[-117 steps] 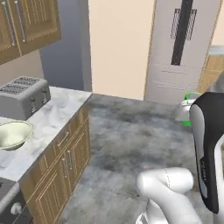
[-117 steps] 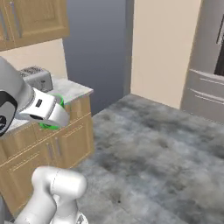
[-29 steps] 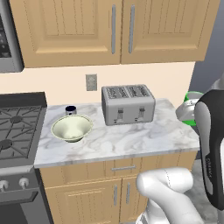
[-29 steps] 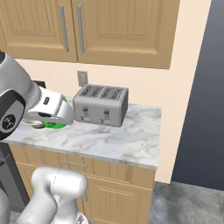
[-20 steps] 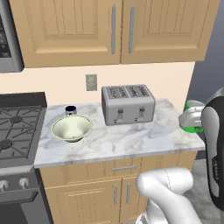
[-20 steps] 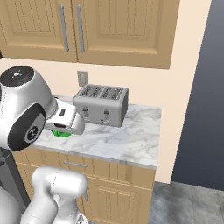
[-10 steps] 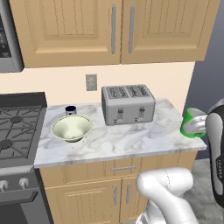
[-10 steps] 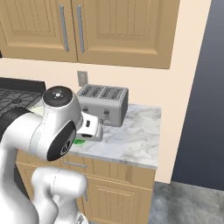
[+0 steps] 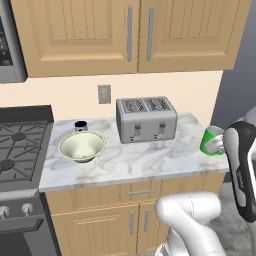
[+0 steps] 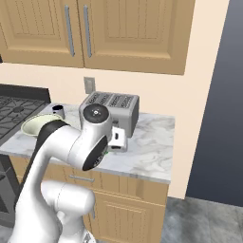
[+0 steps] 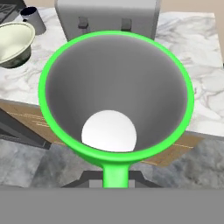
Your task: Clear the mugs and bowl far away from the sink.
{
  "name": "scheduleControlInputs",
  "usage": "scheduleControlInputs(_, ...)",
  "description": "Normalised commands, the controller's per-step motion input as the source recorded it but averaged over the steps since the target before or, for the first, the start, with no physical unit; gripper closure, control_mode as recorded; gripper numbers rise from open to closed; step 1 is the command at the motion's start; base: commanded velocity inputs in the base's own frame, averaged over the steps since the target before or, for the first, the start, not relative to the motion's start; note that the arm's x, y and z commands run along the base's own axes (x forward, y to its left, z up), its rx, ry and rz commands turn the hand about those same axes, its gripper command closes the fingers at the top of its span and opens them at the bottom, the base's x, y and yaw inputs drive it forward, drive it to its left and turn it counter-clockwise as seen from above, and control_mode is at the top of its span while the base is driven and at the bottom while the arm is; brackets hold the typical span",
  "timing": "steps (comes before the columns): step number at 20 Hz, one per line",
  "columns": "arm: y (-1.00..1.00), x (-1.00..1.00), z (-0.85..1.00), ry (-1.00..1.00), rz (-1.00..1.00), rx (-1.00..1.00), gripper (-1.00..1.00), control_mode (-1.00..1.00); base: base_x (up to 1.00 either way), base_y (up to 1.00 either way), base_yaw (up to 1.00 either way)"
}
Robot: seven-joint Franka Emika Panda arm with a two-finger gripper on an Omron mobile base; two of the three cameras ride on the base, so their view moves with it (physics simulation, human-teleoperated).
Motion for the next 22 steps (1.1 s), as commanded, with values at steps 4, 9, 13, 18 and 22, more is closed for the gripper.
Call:
scheduleControlInputs(4, -0.12, 0.79, -0.45, 0.00, 0.00, 0.00, 1.00, -1.00, 0.00, 0.00, 0.00)
scheduleControlInputs(9, -0.01, 0.79, -0.37, 0.00, 0.00, 0.00, 1.00, -1.00, 0.00, 0.00, 0.00)
scheduleControlInputs(13, 0.00, 0.69, -0.32, 0.00, 0.00, -0.02, 1.00, -1.00, 0.00, 0.00, 0.00)
scheduleControlInputs(18, 0.00, 0.59, -0.30, 0.01, 0.00, -0.04, 1.00, -1.00, 0.00, 0.00, 0.00)
scheduleControlInputs(22, 0.00, 0.47, -0.31, 0.07, 0.00, -0.03, 1.00, -1.00, 0.00, 0.00, 0.00)
